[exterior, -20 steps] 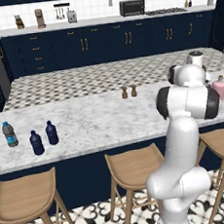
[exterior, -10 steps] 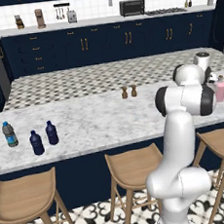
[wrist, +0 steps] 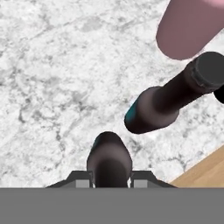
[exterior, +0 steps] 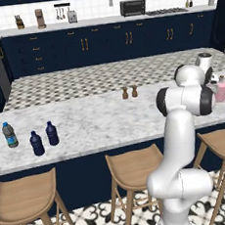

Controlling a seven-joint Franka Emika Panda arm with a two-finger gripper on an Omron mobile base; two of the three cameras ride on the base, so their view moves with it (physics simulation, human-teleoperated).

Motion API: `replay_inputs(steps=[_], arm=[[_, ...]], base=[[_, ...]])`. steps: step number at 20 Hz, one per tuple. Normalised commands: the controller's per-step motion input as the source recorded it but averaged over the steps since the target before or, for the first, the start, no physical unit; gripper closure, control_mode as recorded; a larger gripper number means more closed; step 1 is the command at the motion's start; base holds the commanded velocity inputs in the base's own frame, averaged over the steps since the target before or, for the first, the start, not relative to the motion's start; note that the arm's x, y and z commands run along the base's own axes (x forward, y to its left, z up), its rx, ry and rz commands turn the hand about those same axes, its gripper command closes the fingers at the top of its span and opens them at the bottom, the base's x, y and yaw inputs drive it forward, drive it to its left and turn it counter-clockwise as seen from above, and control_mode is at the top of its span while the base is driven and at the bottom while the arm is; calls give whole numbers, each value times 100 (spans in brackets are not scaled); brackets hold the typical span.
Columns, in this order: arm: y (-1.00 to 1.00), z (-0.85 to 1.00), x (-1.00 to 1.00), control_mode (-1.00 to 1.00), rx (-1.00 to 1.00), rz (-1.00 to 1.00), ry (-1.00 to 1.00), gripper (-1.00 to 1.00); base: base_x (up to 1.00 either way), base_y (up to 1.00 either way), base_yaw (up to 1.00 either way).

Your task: Move the plastic bottles in the middle to the plastics group, and the glass bottles in the middle to the glass group.

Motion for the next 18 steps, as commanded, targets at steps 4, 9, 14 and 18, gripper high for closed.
replay_inputs(steps=[4,9,14,18], arm=[[-7,-29,13,-100,0,0,0,100],[0,-35,0,-100,0,0,0,100],[0,-45,-15,-100,-2,0,0,-100],[0,-7,-7,-100,-2,0,0,-100]], base=[[0,0,0],[0,0,0],[0,0,0],[0,0,0]])
